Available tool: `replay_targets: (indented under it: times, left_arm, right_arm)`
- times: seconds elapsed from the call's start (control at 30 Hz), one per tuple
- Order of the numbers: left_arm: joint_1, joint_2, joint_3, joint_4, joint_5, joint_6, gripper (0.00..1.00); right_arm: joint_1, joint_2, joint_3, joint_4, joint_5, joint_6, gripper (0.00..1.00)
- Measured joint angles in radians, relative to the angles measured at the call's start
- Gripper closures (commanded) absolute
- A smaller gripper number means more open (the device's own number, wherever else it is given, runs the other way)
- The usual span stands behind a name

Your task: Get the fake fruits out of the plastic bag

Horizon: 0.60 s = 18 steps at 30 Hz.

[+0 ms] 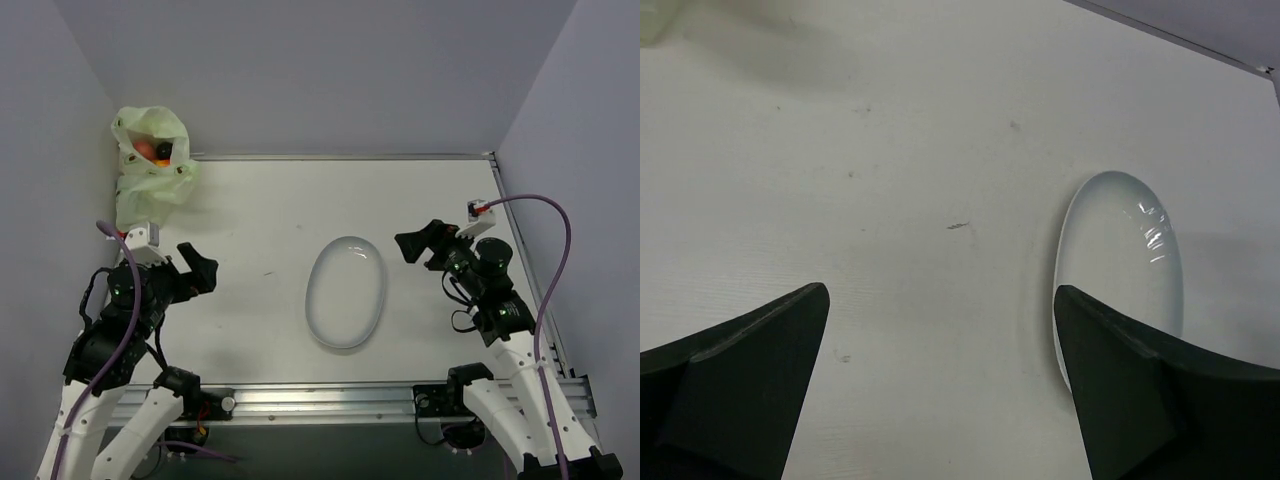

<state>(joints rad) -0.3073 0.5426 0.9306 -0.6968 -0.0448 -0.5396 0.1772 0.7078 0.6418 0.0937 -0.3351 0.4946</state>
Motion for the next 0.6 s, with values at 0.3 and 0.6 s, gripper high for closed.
replay_targets:
  times: [0.3, 0.6]
  left_arm:
    - [0.0, 0.228, 0.179, 0.05, -0.172, 0.005, 0.06]
    - [0.201, 0.641, 0.416, 0.186, -0.317, 0.002, 0.06]
  right_arm:
    - [0.015, 0.08, -0.02, 0.031, -0.05, 0.01, 0.13]
    - [0.189, 0.177, -0.039, 0.13, -0.02, 0.039, 0.12]
